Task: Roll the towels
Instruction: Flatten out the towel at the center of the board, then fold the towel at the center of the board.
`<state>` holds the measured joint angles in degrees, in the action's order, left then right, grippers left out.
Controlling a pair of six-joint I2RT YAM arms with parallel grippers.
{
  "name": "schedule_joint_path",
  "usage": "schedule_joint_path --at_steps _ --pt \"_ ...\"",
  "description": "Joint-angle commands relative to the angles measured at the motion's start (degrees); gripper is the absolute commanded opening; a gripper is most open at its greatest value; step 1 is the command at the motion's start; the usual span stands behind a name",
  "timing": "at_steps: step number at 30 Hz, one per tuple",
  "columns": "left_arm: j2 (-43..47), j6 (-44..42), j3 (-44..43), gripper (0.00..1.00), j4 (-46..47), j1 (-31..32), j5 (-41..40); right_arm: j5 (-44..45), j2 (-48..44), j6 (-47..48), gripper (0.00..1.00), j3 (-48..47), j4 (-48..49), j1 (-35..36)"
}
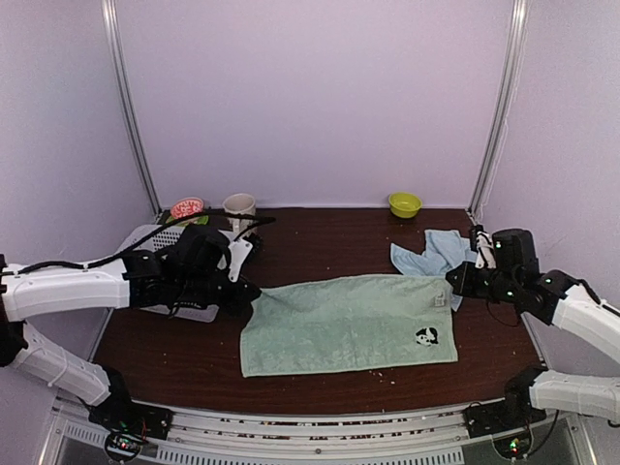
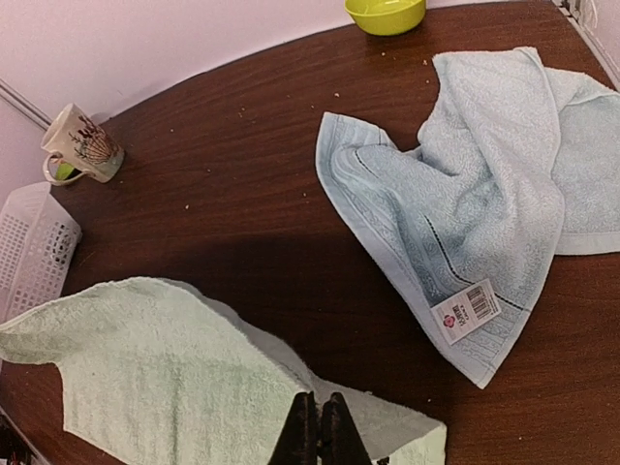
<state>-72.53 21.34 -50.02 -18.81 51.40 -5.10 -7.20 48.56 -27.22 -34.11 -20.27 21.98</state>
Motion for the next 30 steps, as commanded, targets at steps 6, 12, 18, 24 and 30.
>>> schedule_joint_path --at_steps 6,12,18,24,30 --pt "-6.86 2.99 -0.72 0.0 6.8 -4.54 -2.89 4.92 9.21 0.11 0.0 0.5 7.54 -2.17" --pt "-7.8 1.87 -1.56 0.0 7.95 -6.75 -2.37 7.01 13.22 0.5 0.0 -0.16 7.82 -3.86" --pt "-7.94 0.64 0.14 0.0 9.56 -7.79 -0.39 6.88 14.0 0.0 0.0 0.89 8.58 -5.15" --pt "-6.02 0.46 2.87 0.0 12.49 -7.93 3.81 0.33 12.66 0.33 0.0 2.38 12.31 -5.12" --pt "-4.41 1.21 7.26 0.0 15.02 -7.98 9.89 -1.8 10.38 0.28 0.0 4.2 9.52 -4.89"
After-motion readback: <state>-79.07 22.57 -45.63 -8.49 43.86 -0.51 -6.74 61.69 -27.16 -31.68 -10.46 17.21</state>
